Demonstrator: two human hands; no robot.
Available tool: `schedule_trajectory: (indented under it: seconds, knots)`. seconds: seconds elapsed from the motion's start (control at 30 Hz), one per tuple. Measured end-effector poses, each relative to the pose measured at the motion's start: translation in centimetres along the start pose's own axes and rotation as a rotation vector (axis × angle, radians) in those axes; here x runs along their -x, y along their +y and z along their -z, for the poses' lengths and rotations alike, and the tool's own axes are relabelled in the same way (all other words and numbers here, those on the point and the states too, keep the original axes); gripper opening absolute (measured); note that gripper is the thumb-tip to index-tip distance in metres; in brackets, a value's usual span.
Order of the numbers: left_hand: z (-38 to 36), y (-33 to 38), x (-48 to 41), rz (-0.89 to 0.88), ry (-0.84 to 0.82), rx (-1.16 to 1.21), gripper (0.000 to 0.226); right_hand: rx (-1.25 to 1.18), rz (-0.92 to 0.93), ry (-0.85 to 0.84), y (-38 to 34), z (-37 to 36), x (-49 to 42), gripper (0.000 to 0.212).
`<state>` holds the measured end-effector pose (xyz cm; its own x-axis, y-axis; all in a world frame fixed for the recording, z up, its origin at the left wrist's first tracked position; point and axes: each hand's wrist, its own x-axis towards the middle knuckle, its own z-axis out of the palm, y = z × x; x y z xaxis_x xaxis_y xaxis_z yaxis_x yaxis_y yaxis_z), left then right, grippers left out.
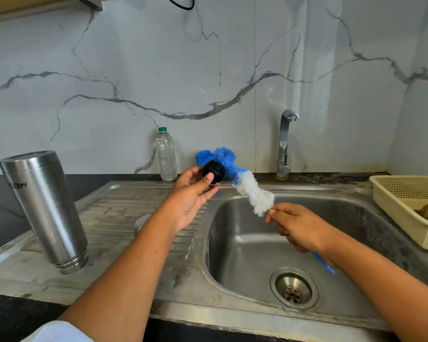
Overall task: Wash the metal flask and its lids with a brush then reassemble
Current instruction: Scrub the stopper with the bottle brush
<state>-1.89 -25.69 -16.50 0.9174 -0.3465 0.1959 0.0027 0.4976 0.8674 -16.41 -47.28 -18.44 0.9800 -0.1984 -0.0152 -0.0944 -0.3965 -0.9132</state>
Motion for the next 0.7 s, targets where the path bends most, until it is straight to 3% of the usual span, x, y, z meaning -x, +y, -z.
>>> schedule_trajectory:
  seconds: [0.27,0.4,0.53,0.7]
  knots:
    - [0.3,0.0,0.1,0.039,0.058,-0.098,0.025,0.107,0.074,0.212,0.3,0.8,-0.7,0.026]
    - [0.4,-0.4,-0.1,0.022,0.079,-0.09,0.024,0.247,0.121,0.268,0.7,1.2,-0.7,0.015]
    - [0.7,-0.2,-0.2,0.007,0.14,-0.047,0.023,0.433,0.162,0.396,0.3,1.3,-0.7,0.02]
    - [1.0,0.4,-0.3,-0.013,0.211,0.003,0.022,0.738,0.211,0.553,-3.6,1.2,-1.5,0.007]
